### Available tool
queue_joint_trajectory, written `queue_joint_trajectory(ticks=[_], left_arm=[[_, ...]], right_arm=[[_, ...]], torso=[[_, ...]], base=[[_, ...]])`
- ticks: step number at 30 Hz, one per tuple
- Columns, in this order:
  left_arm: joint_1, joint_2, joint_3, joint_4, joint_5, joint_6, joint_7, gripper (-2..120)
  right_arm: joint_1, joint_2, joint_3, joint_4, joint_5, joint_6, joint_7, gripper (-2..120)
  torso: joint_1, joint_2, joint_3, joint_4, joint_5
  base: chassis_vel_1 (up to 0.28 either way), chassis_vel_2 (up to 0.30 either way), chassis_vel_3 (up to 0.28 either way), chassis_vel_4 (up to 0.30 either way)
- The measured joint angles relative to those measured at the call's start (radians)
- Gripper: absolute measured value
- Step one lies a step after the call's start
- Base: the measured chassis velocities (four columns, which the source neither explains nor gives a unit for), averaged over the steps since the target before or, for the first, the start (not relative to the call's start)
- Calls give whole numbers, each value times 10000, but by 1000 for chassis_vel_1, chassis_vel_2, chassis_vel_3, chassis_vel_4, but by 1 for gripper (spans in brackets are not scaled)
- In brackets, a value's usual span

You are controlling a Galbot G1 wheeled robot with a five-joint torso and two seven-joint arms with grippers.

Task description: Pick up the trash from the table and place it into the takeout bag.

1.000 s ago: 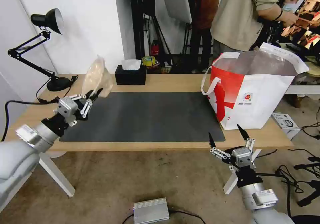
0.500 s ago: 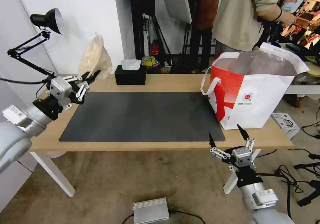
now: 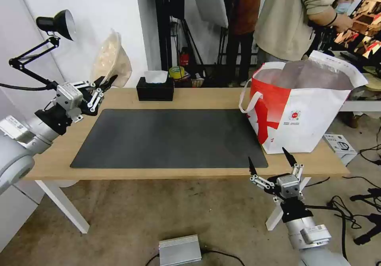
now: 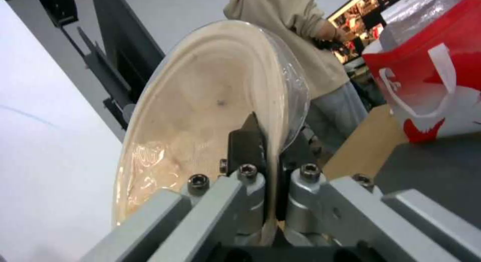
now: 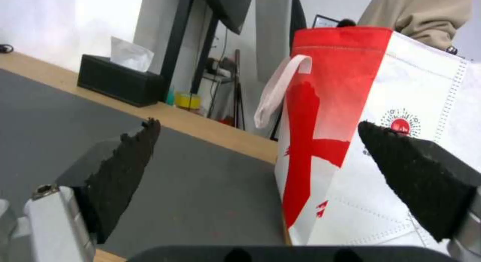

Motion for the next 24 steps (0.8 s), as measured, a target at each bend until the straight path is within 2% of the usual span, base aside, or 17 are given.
queue_joint_trajectory(ticks=[3, 7, 11, 12, 13, 15, 16, 19, 24], left_arm=[[-240, -156, 331, 134, 107, -42, 17, 0], [-1091, -465, 1289, 478, 260, -168, 141, 0], [-1579, -572, 1839, 621, 289, -204, 225, 0], [-1881, -627, 2145, 685, 300, -210, 252, 0], [-2574, -766, 2881, 834, 330, -226, 329, 0], [-3064, -890, 3437, 963, 375, -249, 383, 0], [-3064, -890, 3437, 963, 375, -249, 383, 0], [-3910, -1075, 4280, 1224, 525, -308, 394, 0], [-4775, -1173, 5019, 1332, 578, -306, 393, 0]], right_arm=[[0, 0, 0, 0, 0, 0, 0, 100], [0, 0, 0, 0, 0, 0, 0, 100], [0, 0, 1, 0, 0, 0, 0, 100], [0, 0, 1, 0, 0, 0, 0, 100], [0, 0, 0, 0, 0, 0, 0, 100], [0, 0, 0, 0, 0, 0, 0, 100], [0, 0, 0, 0, 0, 0, 0, 100], [0, 0, 0, 0, 0, 0, 0, 100], [0, 0, 0, 0, 0, 0, 0, 100]], torso=[[0, 0, 0, 0, 0], [0, 0, 0, 1, 0], [1, 0, 1, -1, 0], [1, 0, 1, 0, 1], [1, 0, 1, -1, 0], [1, 0, 1, 1, 0], [1, 0, 1, 1, 0], [1, 0, 1, -1, 0], [1, 1, 1, 0, 1]], base=[[0, 0, 0, 0], [0, 0, 0, 0], [0, 0, 0, 0], [0, 0, 0, 0], [0, 0, 0, 0], [0, 0, 0, 0], [0, 0, 0, 0], [0, 0, 0, 0], [0, 0, 0, 0]])
